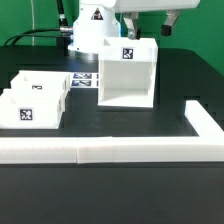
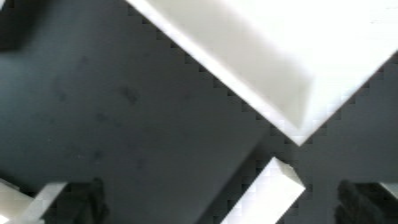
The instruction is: Assemble drawer
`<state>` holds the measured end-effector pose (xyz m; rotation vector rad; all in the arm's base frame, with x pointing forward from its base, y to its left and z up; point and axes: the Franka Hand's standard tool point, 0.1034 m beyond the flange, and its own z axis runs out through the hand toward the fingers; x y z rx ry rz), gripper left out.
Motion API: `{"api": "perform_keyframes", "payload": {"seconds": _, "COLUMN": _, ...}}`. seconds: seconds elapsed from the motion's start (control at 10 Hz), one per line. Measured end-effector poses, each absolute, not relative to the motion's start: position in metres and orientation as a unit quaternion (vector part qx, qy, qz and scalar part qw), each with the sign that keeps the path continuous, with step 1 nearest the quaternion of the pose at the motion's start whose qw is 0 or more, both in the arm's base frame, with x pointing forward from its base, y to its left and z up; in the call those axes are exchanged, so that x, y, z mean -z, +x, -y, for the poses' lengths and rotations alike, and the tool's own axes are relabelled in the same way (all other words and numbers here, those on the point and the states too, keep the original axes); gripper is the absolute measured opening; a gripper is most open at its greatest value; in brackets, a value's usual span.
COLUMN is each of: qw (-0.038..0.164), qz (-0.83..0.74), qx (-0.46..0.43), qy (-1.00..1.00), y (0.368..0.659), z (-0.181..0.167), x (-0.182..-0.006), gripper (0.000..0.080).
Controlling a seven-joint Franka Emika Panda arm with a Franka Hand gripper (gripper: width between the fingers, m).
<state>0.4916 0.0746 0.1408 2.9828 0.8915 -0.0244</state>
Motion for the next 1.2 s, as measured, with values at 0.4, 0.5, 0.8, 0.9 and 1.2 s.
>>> {"api": "perform_keyframes", "payload": {"seconds": 0.4, "qw": 0.018, "qz": -0.088, "qx": 0.003, "qy": 0.996, "y": 0.462, "z": -0.087, "x": -0.139, "gripper": 0.065}}
{"api": "perform_keyframes", "payload": {"seconds": 0.5, "qw": 0.017, "qz": -0.064, "qx": 0.002, "qy": 0.998, "y": 0.454, "z": -0.087, "x": -0.133, "gripper": 0.065}}
{"api": "perform_keyframes", "payload": {"seconds": 0.8, "qw": 0.01, "qz": -0.056, "qx": 0.002, "qy": 0.998, "y": 0.451, "z": -0.087, "x": -0.129, "gripper": 0.065}}
{"api": "perform_keyframes", "payload": {"seconds": 0.9, "qw": 0.01, "qz": -0.055, "qx": 0.002, "qy": 0.998, "y": 0.451, "z": -0.087, "x": -0.129, "gripper": 0.065}}
{"api": "perform_keyframes", "payload": {"seconds": 1.2, "qw": -0.032, "qz": 0.07, "qx": -0.001, "qy": 0.997, "y": 0.43, "z": -0.092, "x": -0.114, "gripper": 0.065}}
